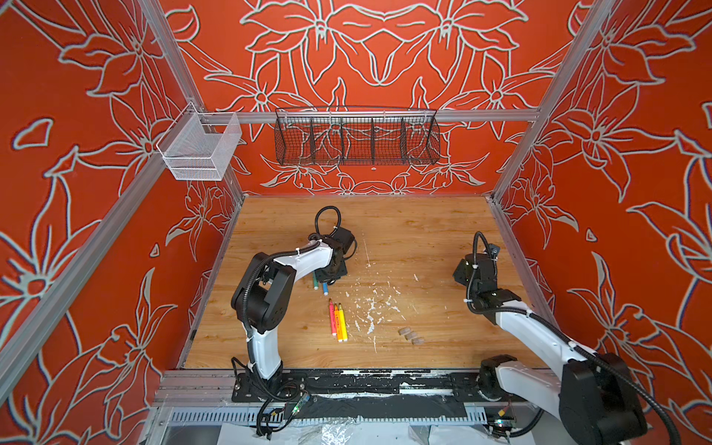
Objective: Insert the pens into the pen caps
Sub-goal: 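Lay the capped purple marker beside the blue marker and open the left gripper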
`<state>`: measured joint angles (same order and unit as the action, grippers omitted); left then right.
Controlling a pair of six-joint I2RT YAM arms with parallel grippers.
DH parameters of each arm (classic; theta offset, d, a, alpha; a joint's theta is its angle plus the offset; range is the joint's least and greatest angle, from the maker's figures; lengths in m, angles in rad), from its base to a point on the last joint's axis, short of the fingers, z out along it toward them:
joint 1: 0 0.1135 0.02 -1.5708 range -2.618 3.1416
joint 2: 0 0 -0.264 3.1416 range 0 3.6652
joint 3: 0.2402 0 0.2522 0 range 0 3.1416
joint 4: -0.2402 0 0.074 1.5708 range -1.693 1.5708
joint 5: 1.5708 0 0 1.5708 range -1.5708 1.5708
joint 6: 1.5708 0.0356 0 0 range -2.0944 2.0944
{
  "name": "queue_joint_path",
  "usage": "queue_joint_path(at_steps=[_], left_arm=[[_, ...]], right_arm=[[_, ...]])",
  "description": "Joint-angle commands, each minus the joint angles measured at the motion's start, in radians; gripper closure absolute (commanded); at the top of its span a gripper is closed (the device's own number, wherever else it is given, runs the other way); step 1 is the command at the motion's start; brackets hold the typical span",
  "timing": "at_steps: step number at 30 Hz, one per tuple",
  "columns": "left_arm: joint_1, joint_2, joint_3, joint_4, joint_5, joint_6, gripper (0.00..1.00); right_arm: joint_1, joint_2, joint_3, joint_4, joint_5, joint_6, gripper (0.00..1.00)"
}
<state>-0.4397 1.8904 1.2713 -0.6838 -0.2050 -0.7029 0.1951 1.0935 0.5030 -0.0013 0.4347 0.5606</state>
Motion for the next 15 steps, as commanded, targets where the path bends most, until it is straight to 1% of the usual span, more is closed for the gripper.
queue_joint_path(at_steps=[1, 4, 7, 11, 13, 15], left_arm=[[-0.004, 0.044, 0.032, -0.046, -0.028, 0.016, 0.82], [-0.004, 0.050, 0.029, -0.032, -0.009, 0.013, 0.76], [-0.004, 0.045, 0.024, -0.028, -0.015, 0.007, 0.71], [-0.005, 0.016, 0.012, -0.022, -0.028, 0.016, 0.71], [-0.012, -0.015, 0.002, -0.017, -0.049, 0.025, 0.71], [-0.031, -0.059, -0.009, -0.010, -0.097, 0.039, 0.70]], right_arm=[[-0.004, -0.007, -0.016, 0.009, -0.011, 0.002, 0.31], [-0.004, -0.007, -0.015, 0.007, -0.014, 0.001, 0.31], [-0.004, -0.005, -0.014, 0.007, -0.017, -0.001, 0.31], [-0.005, -0.001, -0.011, 0.006, -0.016, -0.001, 0.31], [-0.005, 0.000, -0.011, 0.006, -0.016, -0.001, 0.31], [-0.004, 0.000, -0.010, 0.006, -0.017, -0.002, 0.31]])
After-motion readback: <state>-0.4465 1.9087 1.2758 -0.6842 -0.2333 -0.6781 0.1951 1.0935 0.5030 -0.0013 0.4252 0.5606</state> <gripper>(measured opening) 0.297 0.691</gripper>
